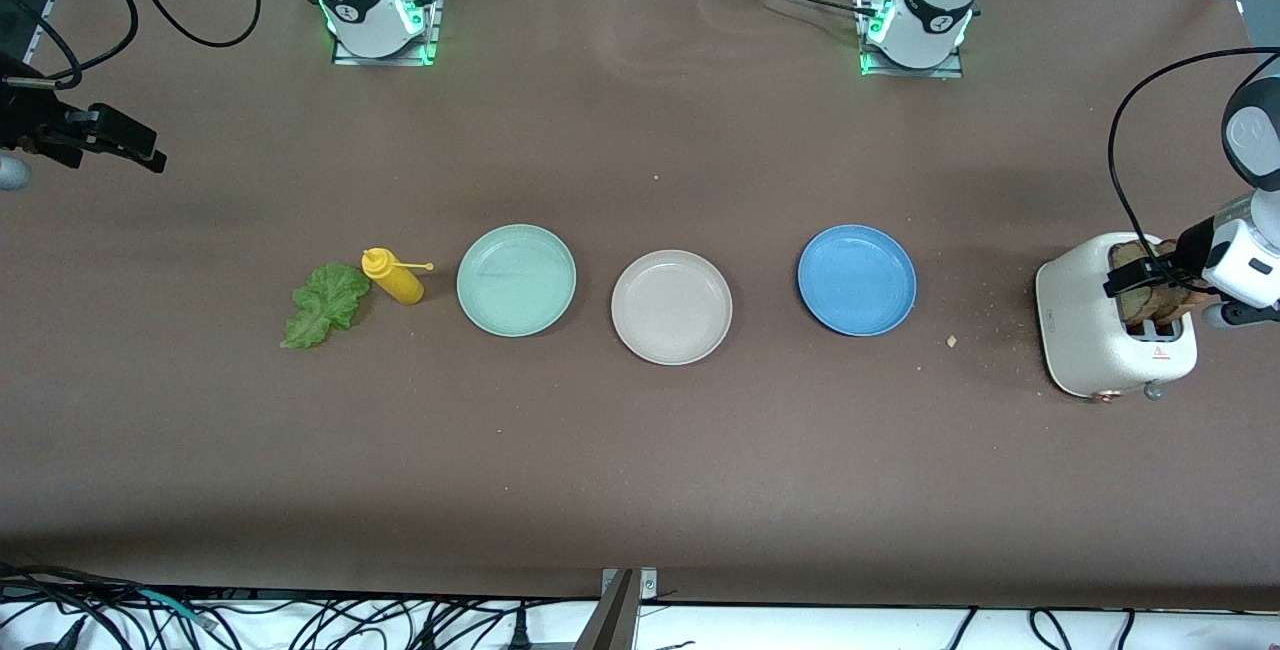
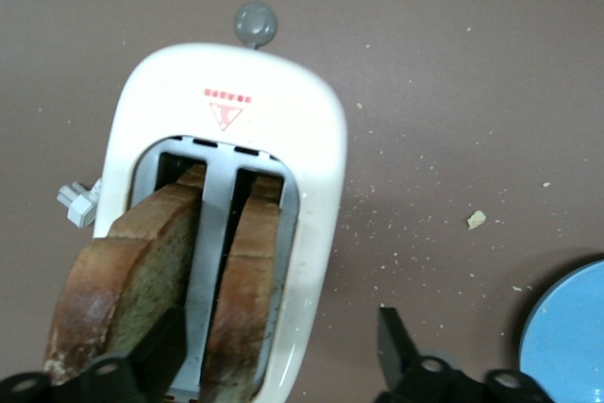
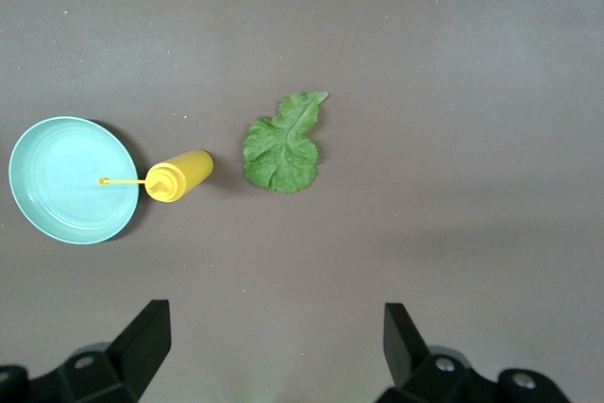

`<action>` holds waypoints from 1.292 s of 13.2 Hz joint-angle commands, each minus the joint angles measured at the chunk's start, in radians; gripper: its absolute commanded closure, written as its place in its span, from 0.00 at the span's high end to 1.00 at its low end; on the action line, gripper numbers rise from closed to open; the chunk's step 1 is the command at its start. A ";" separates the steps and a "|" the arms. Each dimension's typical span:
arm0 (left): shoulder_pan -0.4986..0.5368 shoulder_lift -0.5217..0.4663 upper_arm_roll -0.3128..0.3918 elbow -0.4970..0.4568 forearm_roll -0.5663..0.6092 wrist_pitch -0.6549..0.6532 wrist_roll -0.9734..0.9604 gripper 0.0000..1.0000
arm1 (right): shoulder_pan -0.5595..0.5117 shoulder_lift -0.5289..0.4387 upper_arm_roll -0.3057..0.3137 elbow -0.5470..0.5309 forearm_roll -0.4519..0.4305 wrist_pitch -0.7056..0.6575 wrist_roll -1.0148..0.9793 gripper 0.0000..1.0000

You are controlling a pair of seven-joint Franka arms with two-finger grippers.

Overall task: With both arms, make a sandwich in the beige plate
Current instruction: 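Lower the left gripper onto the toaster and grasp a toast slice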

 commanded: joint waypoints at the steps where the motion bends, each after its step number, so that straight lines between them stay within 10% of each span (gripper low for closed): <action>1: 0.031 -0.021 -0.008 -0.018 0.022 0.010 0.097 0.13 | -0.001 0.011 -0.003 0.026 0.003 -0.018 -0.006 1.00; 9: 0.051 -0.012 -0.008 0.015 0.022 -0.023 0.165 0.00 | -0.001 0.009 -0.002 0.026 0.005 -0.021 -0.006 1.00; 17: -0.044 0.027 -0.014 0.366 0.006 -0.407 0.167 0.00 | -0.001 0.009 -0.002 0.026 0.006 -0.021 -0.006 1.00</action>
